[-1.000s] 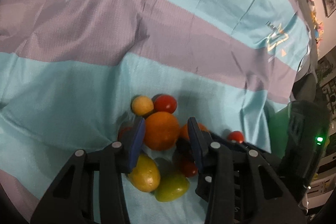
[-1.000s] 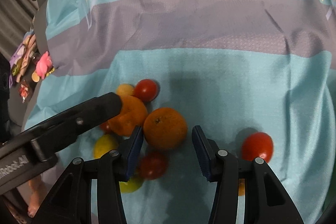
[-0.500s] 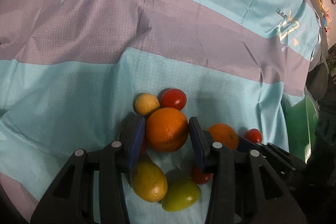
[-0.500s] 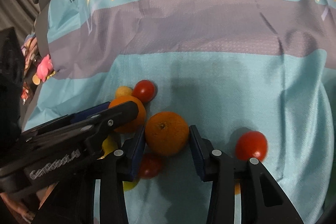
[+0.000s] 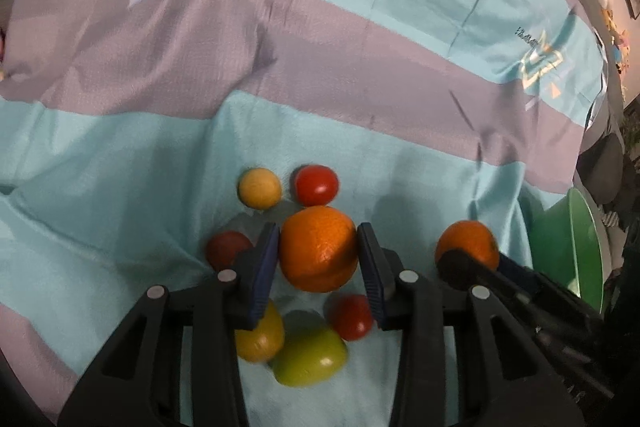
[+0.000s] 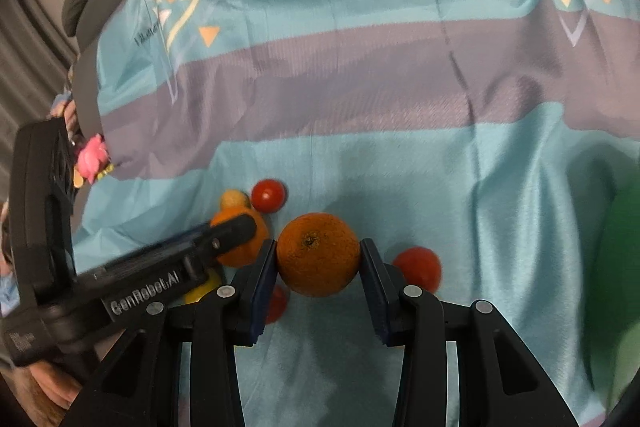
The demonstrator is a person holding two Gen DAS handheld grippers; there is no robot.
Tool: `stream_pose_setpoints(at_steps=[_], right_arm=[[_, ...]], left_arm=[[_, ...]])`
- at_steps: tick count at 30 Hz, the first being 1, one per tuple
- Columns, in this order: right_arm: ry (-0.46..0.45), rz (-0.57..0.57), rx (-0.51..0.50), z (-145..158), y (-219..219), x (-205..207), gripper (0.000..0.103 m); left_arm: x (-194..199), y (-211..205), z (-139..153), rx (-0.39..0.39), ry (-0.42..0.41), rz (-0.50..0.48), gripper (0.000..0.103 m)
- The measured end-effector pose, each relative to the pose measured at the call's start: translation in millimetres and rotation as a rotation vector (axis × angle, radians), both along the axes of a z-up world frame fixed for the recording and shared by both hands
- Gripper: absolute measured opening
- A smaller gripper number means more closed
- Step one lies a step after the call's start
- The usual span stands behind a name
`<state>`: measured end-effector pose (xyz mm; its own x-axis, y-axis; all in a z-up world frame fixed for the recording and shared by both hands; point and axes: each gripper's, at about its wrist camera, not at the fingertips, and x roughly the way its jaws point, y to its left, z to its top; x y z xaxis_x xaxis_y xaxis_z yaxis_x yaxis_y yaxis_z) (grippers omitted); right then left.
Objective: Organize fruits
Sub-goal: 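Carry both mandarins over the green bowl and open both grippers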
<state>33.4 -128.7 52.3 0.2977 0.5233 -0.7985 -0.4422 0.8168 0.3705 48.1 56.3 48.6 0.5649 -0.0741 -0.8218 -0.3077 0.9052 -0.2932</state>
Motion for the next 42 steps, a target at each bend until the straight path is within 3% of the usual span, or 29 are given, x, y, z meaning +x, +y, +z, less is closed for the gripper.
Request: stream_pose_setpoints(at_steps=[9, 19, 30, 36, 42], right_arm=[[-0.093, -0.089, 0.045, 39, -43, -3, 0.043], [-0.228, -0.29, 0.034, 81, -115, -10, 0.043], [-0.228, -0.551, -0.039, 81, -201, -8, 0.043], [-0.155, -0.624, -0.049, 64, -233, -1, 0.043], [-0.062, -0.66, -0.14, 35, -242, 15, 0.043]], left_arm=[[-19, -35, 49, 0.009, -0.105, -0.034, 0.038], [-4, -118, 91, 0.01, -0.235, -0.225, 0.039], [33, -203, 74, 0.01, -0.185, -0.398, 0.039], [43, -236, 57, 0.002, -0.14, -0.465, 0.039], [45, -252, 40, -0.01, -0.093, -0.512, 0.039]])
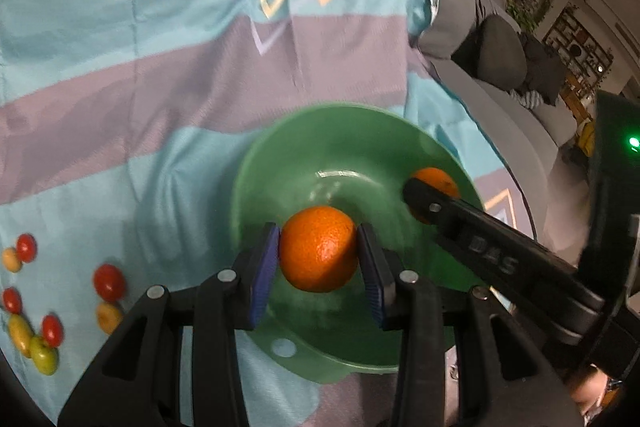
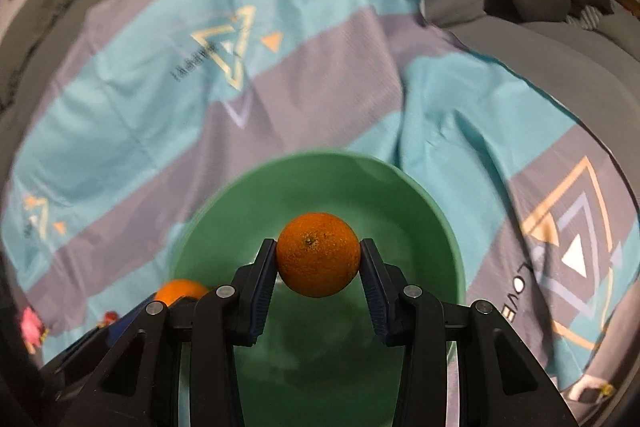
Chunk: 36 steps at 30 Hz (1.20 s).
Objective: Organize fruits
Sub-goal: 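Carry both mandarins over the green bowl and open both grippers, then move both open grippers back to the remaining fruit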
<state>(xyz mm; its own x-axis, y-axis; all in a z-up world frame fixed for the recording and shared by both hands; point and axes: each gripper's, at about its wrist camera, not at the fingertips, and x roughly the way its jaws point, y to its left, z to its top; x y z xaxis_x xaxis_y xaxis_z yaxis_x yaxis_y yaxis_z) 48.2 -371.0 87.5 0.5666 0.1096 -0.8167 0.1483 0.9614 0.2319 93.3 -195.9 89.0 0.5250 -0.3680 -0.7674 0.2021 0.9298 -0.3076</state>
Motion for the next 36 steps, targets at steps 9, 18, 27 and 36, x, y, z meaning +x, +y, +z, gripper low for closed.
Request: stream_pose_setpoints(at_steps=[9, 18, 27, 36], right_arm=[[0.037, 0.019, 0.002, -8, -1, 3, 0.043], [0.044, 0.022, -0.004, -7, 2, 3, 0.047], [-0.088, 0.066, 0.05, 23, 13, -10, 0.069], [-0.155, 0.277, 0.07, 45, 77, -20, 0.069]], left_arm=[[0, -12, -11, 0.025, 0.019, -0.027, 0.04], [-2, -8, -7, -0.019, 0.036, -0.03, 0.054], [-43, 49, 35, -0.034, -0.064, 0.089, 0.081], [-108, 189, 25, 0.054, -0.016, 0.426, 0.08]])
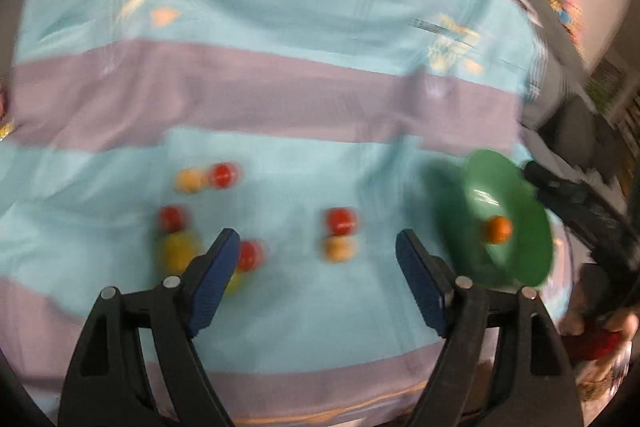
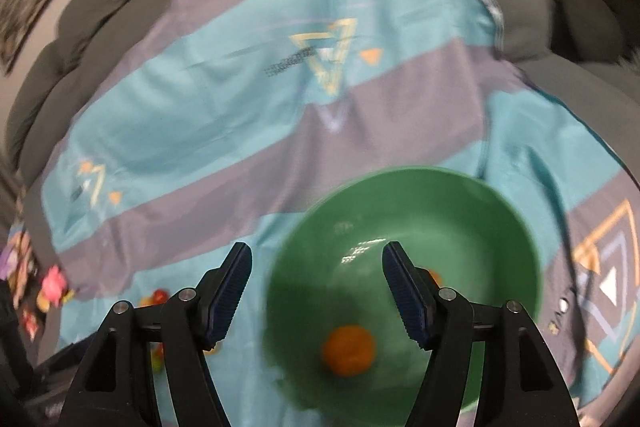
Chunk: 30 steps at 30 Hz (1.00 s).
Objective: Organize fruits
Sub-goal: 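Move both open grippers back to the remaining fruit, then grasp the yellow fruit with the left gripper while the right gripper grasps the green fruit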
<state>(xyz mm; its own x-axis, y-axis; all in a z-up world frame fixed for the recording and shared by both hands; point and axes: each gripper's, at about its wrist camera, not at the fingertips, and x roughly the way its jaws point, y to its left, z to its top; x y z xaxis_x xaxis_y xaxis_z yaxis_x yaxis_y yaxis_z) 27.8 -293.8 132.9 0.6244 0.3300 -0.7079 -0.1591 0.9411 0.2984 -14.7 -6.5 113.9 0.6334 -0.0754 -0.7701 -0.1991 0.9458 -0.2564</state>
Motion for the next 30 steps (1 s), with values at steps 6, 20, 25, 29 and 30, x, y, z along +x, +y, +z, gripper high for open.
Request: stream_pose_setpoints(at_steps=[6, 20, 25, 29, 30], right_arm=[[-0.012, 0.179, -0.041, 9, 73, -23, 0.069], [0.289, 0.443, -0.026, -78, 207, -62, 0.052], [0.314, 0.425, -0.034, -95, 218, -61, 0.047], [0.314, 0.424, -0.027, -99, 221, -58, 0.046], [0.316, 0.424, -0.028, -101, 222, -58, 0.045]], left_arm=[[-44, 75, -15, -0.016, 0.032, 0.18, 0.074], [-58, 115, -45, -0.112, 0.086, 0.261, 0.048], [-58, 121, -45, -0.149, 0.082, 0.267, 0.048], [-54, 118, -43, -0.151, 0.073, 0.259, 0.048], [-52, 118, -43, -0.153, 0.076, 0.258, 0.048]])
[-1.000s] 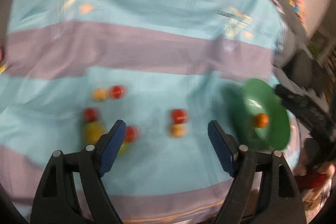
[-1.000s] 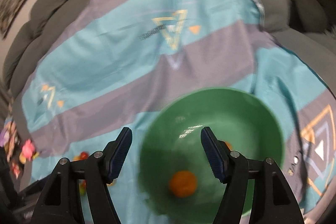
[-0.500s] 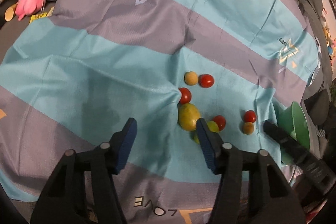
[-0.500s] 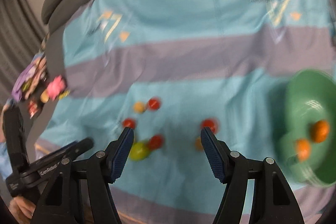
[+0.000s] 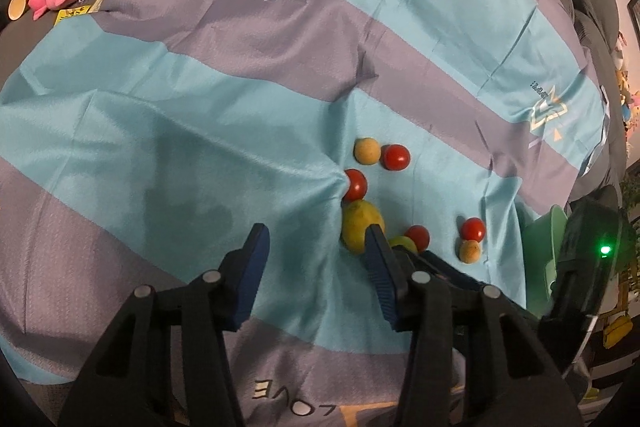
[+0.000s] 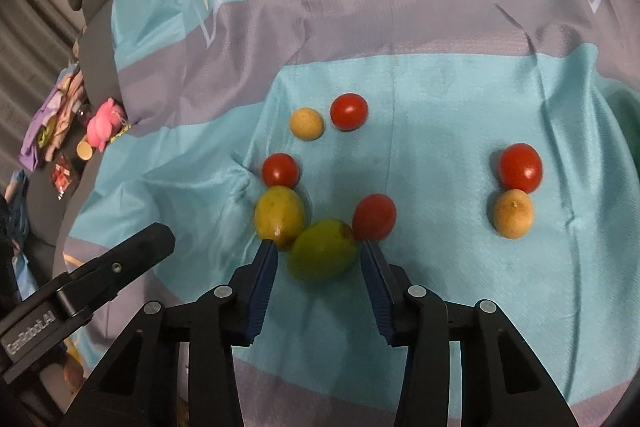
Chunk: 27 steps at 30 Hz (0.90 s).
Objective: Organize fruits
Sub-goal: 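Grasp the yellow fruit with the left gripper while the right gripper grasps the green fruit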
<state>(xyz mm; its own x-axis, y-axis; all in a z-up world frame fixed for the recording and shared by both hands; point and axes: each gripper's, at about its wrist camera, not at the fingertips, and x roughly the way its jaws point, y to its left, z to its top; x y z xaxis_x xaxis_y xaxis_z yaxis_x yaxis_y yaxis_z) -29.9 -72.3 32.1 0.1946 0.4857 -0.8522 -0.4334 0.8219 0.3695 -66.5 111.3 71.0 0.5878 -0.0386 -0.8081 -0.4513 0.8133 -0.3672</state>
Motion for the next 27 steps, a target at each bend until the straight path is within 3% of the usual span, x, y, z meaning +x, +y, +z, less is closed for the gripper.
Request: stream_pose_setpoints(at_steps=[2, 15, 23, 27], right_arm=[[0.007, 0.0, -0.022, -6, 3, 2, 0.04], [0.029, -0.027, 0.026, 1, -30, 13, 0.039], [-0.015, -0.021, -0.066, 8, -50, 21, 0.039], [-0.034, -0.007, -0.061, 13, -54, 22, 0.038]], left_arm=[[4, -1, 1, -0.005, 0.002, -0.008, 0.048], [36, -27, -9, 0.009, 0.045, -0.061, 0.049], [53, -42, -20, 0.046, 0.092, -0.086, 0.048], [57, -45, -26, 0.05, 0.117, -0.086, 0.047]])
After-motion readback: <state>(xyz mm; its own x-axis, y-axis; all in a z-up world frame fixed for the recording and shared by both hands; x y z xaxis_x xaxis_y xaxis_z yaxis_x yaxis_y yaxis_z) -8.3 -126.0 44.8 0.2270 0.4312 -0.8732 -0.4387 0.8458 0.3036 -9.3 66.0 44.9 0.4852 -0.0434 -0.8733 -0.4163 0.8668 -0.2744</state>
